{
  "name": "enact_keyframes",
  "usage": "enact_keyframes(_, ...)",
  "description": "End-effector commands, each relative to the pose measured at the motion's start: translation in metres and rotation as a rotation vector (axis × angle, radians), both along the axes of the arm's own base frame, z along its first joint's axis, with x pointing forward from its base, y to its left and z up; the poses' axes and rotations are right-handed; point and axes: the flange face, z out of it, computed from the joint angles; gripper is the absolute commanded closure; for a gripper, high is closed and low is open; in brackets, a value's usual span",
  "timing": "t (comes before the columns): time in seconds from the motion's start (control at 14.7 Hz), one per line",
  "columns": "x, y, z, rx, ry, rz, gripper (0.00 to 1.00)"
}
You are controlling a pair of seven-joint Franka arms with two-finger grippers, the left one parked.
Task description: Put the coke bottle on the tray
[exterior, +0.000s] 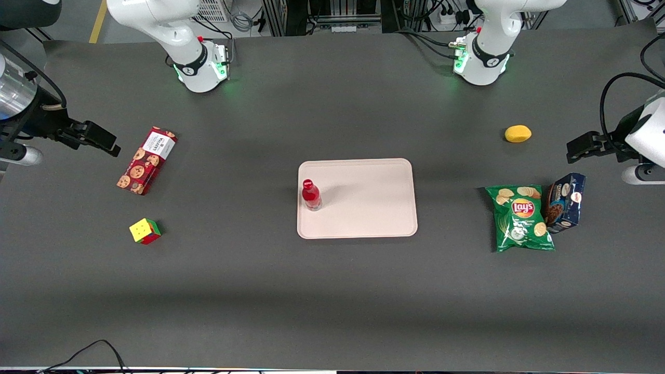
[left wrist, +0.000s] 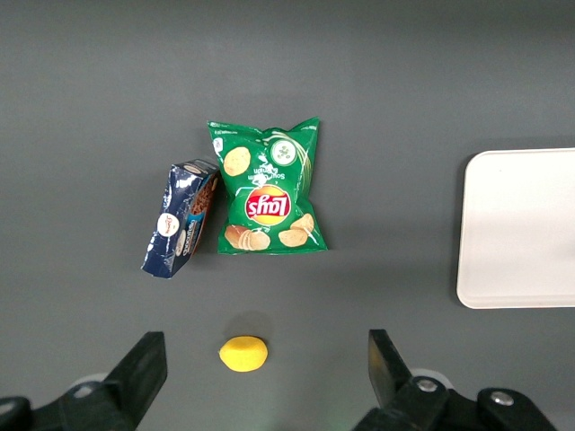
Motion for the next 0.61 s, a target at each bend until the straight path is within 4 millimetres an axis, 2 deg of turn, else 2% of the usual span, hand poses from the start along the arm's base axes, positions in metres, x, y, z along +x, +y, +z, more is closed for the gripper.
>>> enact_keyframes(0.0, -0.006, -0.024, 0.006, 0.006, -0.005, -0.028, 0.00)
enact_keyframes(0.34, -0.004, -0.042, 0.011, 0.006, -0.014, -0.056, 0.00)
enact_keyframes(0.55, -0.003, -0.042, 0.011, 0.006, -0.015, -0.056, 0.00)
